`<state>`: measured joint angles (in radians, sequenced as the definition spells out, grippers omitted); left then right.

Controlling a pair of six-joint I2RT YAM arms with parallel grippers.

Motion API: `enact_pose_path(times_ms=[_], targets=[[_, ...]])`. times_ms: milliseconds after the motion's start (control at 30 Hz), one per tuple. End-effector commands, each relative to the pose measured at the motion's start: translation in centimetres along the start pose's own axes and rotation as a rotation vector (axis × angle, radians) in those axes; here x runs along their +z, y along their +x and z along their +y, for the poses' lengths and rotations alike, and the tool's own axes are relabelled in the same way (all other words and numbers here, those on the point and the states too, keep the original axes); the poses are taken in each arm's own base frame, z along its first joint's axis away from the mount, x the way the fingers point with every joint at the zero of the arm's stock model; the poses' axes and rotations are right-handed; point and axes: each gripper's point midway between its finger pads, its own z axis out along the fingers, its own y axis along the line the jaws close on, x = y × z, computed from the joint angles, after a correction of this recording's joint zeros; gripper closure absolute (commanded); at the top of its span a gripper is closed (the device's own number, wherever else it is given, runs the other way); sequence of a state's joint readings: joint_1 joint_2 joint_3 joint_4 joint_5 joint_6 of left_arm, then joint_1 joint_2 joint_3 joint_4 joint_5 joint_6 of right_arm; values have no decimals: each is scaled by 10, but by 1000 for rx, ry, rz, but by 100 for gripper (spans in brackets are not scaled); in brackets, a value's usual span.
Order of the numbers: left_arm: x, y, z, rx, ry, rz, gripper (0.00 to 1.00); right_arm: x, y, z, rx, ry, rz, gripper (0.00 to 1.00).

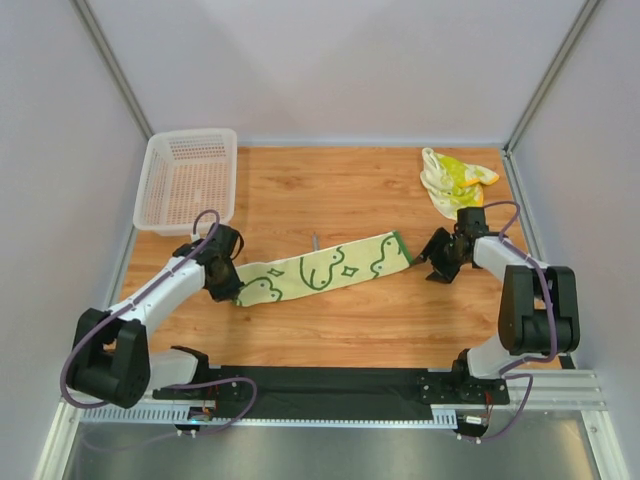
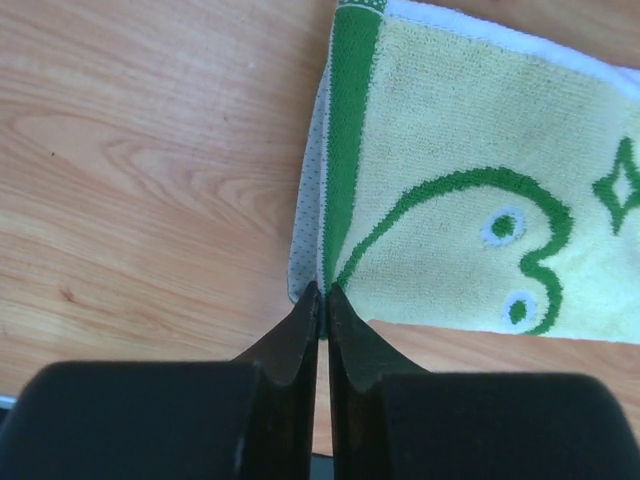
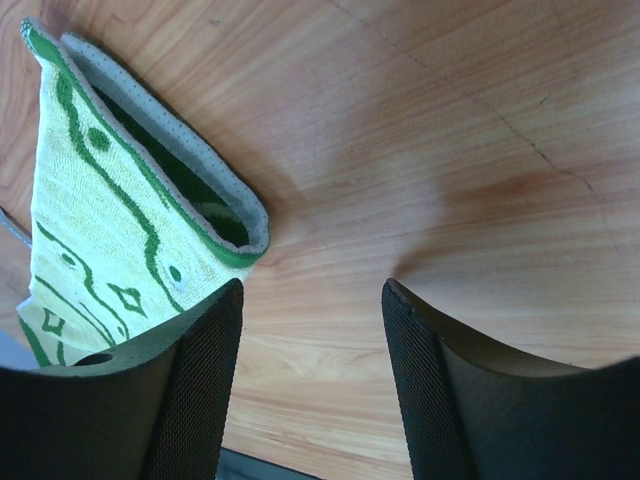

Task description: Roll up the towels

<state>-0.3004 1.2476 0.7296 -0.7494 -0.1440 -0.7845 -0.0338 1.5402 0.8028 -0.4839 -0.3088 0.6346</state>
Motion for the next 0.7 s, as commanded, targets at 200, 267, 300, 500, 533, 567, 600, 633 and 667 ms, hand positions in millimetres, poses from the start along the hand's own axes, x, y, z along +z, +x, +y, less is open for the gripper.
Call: enact_pose_path(times_ms=[200, 267, 300, 500, 533, 567, 600, 633, 667], targets=[[-11, 11, 6, -4, -1, -11, 32, 4, -10, 29, -20, -121, -1, 42], [-19, 9, 7, -2, 0, -29, 25, 6, -8, 34, -29, -132, 8, 43], [-22, 7, 8, 1, 2, -34, 24, 7, -7, 37, -35, -134, 9, 43], [-47, 3, 8, 34, 47, -67, 20, 20, -14, 37, -11, -124, 17, 61], [-50, 3, 9, 49, 54, -75, 13, 22, -16, 38, -10, -124, 15, 64], [-57, 1, 7, 53, 84, -98, 6, 24, -17, 38, -8, -124, 15, 67], [-60, 1, 6, 55, 103, -110, 0, 28, -16, 37, -1, -119, 28, 72], [-62, -2, 0, 68, 144, -132, 0, 29, -16, 37, 0, -119, 33, 78], [-67, -1, -5, 72, 193, -143, 0, 29, -15, 36, 3, -115, 36, 82]])
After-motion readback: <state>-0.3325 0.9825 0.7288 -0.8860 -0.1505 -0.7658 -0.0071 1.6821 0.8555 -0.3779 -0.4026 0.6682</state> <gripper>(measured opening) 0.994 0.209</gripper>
